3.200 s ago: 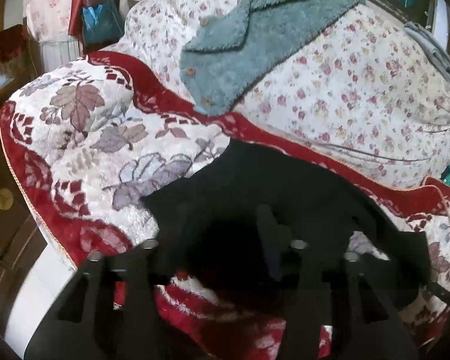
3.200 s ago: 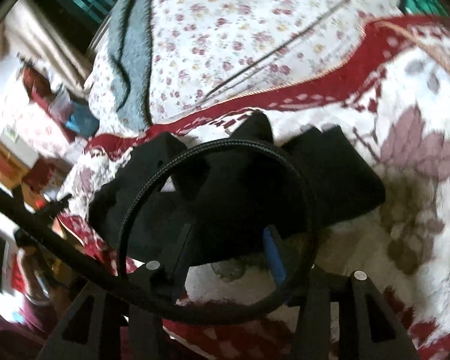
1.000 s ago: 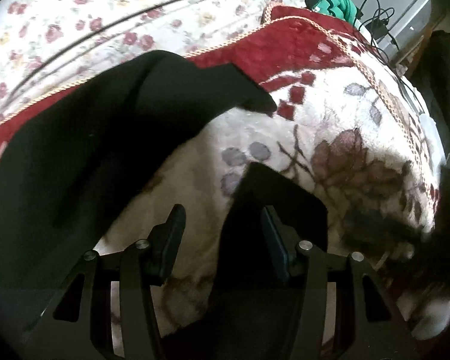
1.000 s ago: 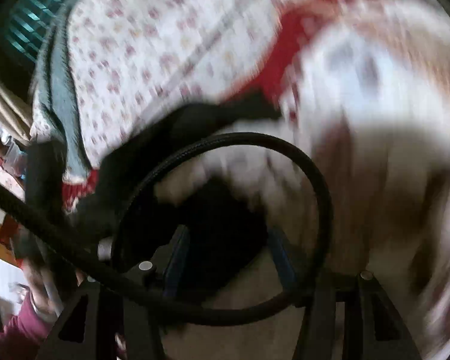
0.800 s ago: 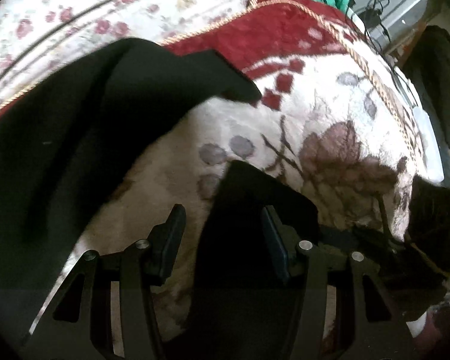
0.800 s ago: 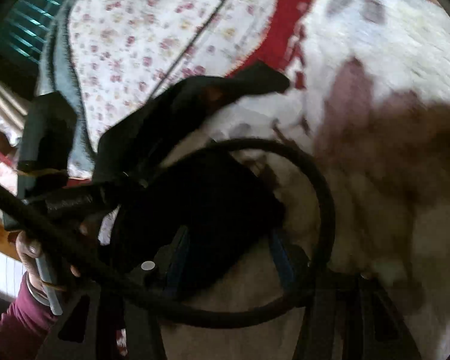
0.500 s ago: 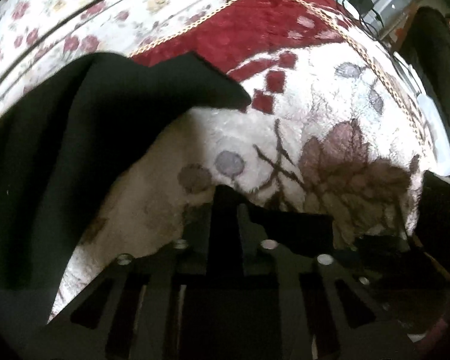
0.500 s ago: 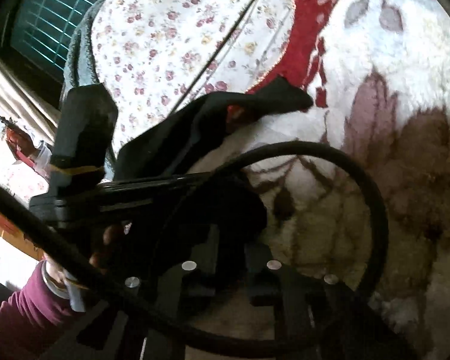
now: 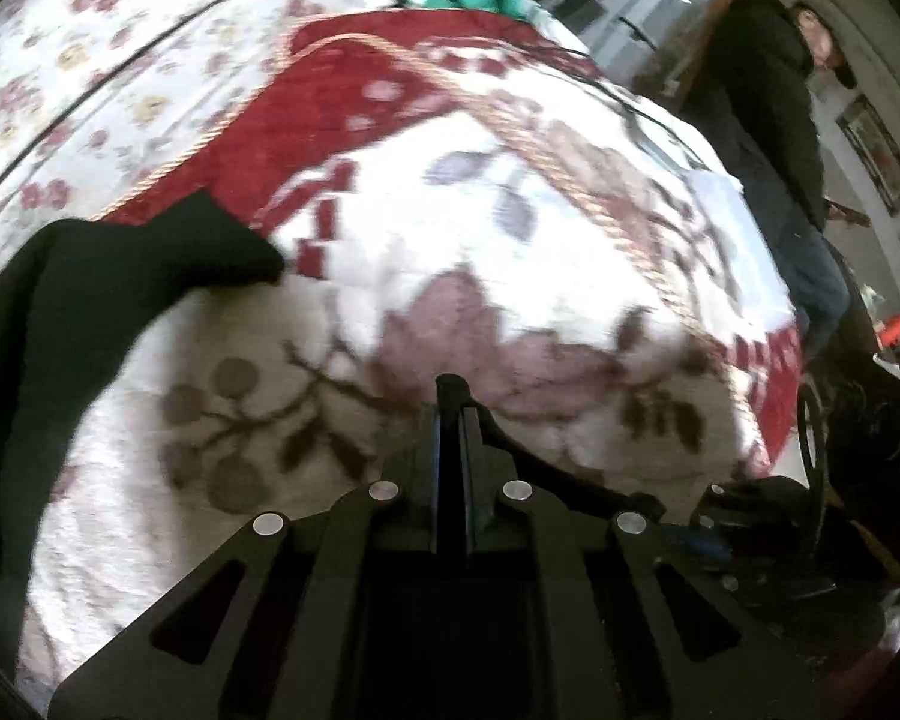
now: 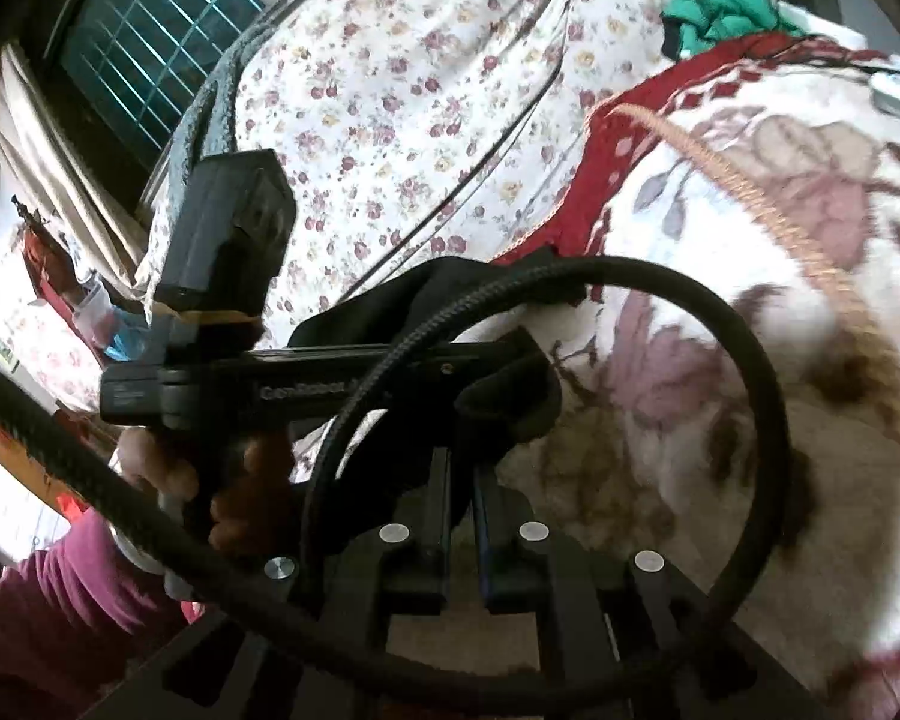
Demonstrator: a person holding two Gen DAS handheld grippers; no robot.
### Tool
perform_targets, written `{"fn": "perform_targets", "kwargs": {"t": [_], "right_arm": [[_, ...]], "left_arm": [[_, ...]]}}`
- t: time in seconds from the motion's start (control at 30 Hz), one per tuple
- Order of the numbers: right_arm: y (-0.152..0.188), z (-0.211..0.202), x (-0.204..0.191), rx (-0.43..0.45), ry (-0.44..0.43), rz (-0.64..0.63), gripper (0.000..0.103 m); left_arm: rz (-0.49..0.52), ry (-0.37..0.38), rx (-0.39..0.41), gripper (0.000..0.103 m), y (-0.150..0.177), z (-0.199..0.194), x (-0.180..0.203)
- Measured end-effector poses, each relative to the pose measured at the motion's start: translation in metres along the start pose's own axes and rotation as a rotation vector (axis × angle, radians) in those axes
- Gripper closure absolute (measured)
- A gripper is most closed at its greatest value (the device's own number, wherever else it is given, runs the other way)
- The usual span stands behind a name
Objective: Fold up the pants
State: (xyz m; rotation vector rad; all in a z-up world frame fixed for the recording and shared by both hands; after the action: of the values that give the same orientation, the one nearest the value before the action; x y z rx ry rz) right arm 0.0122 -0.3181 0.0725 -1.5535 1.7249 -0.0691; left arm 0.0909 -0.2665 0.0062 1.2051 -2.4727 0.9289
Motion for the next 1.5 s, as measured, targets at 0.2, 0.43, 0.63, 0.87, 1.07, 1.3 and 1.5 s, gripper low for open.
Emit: {"fn": "perform_targets", "kwargs": {"t": [0.2,0.43,0.63,0.87,1.07,1.3,1.5], "right_arm": [[0.031,0.000,0.021,-0.106,0.181,-0.023,0.096],[0.030,-0.021,0.022,-0.113,0.284,-0.061,0.087],[0.001,-0.039,-0.008,0.017,0.159,-0.086,0.048],[-0.014,0.018,-0.046,-0.053,-0.024,-0.011,0.048],[-0.038,0.075,-0.071,-0.172,-0.010,-0.087,0.040],[-0.075,0.132,-0.071,-0.236,-0.029,-0.061,0.036],[-0.119,0.182,-0.068,-0.289,-0.027,-0.103,0.034]], "left_arm": [[0.011,-0.038,-0.017,0.099,0.024,0.038,0.011],[-0.007,-0.091,0.012,0.090,0.044,0.031,0.017],[-0.070,-0.105,0.114,0.077,0.056,-0.035,0.012],[-0.252,-0.245,0.215,0.048,0.095,-0.119,-0.061],[-0.372,-0.375,0.238,0.048,0.136,-0.187,-0.146],[-0.474,-0.432,0.234,0.048,0.150,-0.229,-0.220],[-0.274,-0.327,0.130,0.048,0.121,-0.212,-0.216]]}}
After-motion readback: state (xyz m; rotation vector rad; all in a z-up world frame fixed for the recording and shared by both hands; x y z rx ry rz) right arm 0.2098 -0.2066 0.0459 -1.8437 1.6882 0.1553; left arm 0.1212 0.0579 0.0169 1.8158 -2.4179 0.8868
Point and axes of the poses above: each gripper's, at about its wrist camera, not at the fingertips, and z roughly the way its jaws point, x to its right, y to its underside, the point moved 7 cm from there along z, roughly the way its jaws point, and after that the axes turned 3 degrees about y, right-handed, at the moved point
